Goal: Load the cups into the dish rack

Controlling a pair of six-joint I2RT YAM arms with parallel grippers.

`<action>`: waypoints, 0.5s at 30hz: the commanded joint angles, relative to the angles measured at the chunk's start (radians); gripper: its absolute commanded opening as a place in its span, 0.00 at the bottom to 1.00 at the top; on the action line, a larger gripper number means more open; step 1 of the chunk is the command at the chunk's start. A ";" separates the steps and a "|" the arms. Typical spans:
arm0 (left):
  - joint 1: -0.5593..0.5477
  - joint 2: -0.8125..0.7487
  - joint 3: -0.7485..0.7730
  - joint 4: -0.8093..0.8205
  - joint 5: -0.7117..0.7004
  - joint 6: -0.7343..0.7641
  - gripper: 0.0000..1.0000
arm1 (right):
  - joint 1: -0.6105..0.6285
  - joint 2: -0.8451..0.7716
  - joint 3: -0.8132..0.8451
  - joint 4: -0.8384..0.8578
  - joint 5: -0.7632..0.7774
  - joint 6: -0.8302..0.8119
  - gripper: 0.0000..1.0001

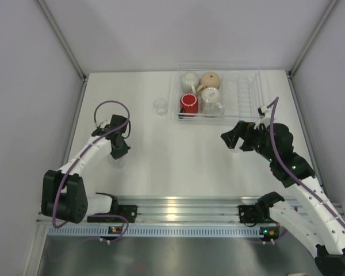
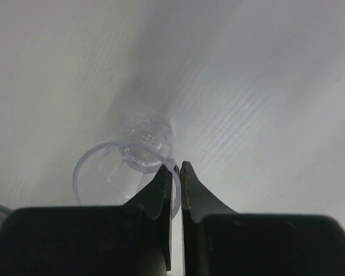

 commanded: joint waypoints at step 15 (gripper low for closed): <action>-0.001 -0.371 -0.158 1.068 1.107 -0.177 0.00 | -0.013 -0.010 -0.148 0.432 -0.375 0.154 0.99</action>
